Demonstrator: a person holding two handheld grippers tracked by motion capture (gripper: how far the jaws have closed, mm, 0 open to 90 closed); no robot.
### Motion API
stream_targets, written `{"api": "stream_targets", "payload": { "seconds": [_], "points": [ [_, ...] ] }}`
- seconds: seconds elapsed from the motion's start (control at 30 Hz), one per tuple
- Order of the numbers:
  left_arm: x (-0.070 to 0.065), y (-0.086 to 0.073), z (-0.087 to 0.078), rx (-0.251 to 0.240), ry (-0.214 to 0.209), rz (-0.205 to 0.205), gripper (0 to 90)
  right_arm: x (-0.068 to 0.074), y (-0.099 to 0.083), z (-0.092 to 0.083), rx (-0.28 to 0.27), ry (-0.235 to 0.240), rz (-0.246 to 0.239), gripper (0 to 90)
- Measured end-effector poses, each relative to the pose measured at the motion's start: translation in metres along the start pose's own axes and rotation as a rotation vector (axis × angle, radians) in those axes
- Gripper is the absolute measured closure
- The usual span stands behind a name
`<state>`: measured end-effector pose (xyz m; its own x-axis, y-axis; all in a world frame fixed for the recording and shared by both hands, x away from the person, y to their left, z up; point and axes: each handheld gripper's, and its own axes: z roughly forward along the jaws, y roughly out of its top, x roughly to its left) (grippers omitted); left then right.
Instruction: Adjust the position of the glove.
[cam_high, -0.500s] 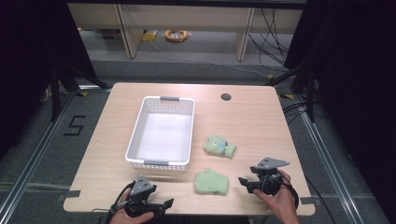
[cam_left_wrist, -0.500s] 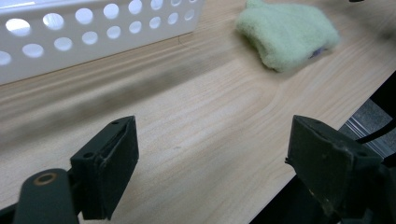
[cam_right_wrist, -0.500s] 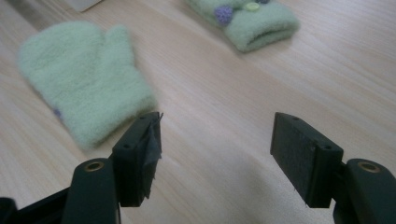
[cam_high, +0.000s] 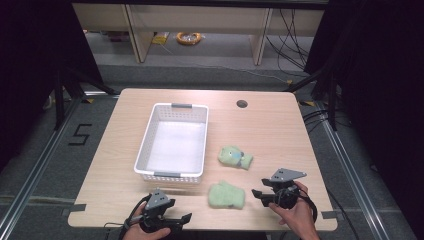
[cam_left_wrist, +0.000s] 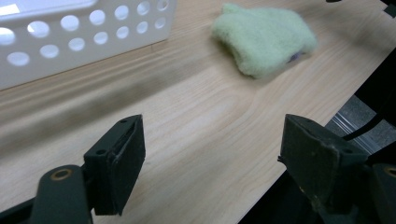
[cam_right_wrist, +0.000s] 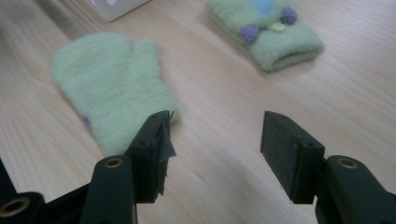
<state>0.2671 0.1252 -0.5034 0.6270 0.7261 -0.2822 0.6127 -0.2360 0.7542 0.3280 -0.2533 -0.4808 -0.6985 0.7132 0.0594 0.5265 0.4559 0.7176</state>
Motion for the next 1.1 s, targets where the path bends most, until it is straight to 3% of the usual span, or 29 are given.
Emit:
{"api": "stream_targets", "payload": {
  "seconds": [0.37,0.43,0.47,0.53,0.57,0.6,0.67,0.73,0.8,0.87,0.93,1.1],
  "points": [
    [-0.016,0.016,0.015,0.007,-0.039,0.026,28.1,0.009,0.009,0.002,-0.016,0.043,0.002,46.5],
    [-0.016,0.018,0.018,0.020,-0.054,0.059,28.9,0.009,0.010,0.003,-0.015,0.048,-0.009,46.4],
    [-0.018,0.019,0.020,0.012,-0.057,0.047,30.0,0.009,0.011,0.004,-0.014,0.062,-0.015,46.5],
    [-0.020,0.020,0.023,0.011,-0.063,0.064,31.1,0.010,0.011,0.004,-0.008,0.056,-0.003,46.7],
    [-0.020,0.022,0.024,0.033,-0.064,0.092,32.0,0.011,0.012,0.005,-0.010,0.059,-0.005,46.8],
    [-0.022,0.022,0.027,0.013,-0.062,0.076,32.7,0.010,0.013,0.005,-0.010,0.058,-0.014,46.9],
    [-0.023,0.024,0.031,0.029,-0.071,0.102,33.4,0.011,0.014,0.006,-0.002,0.050,-0.013,47.5],
    [-0.027,0.026,0.036,0.031,-0.084,0.086,35.1,0.010,0.015,0.009,0.004,0.052,-0.020,49.7],
    [-0.028,0.029,0.043,0.044,-0.092,0.119,36.9,0.012,0.016,0.012,0.016,0.055,-0.007,51.4],
    [-0.030,0.031,0.049,0.038,-0.091,0.115,38.6,0.012,0.019,0.016,0.029,0.072,-0.029,52.5],
    [-0.030,0.034,0.052,0.067,-0.089,0.149,39.6,0.013,0.020,0.020,0.029,0.075,-0.045,55.0],
    [-0.030,0.042,0.061,0.044,-0.083,0.132,43.7,0.016,0.025,0.031,0.055,0.090,-0.071,59.1]
  ]
}}
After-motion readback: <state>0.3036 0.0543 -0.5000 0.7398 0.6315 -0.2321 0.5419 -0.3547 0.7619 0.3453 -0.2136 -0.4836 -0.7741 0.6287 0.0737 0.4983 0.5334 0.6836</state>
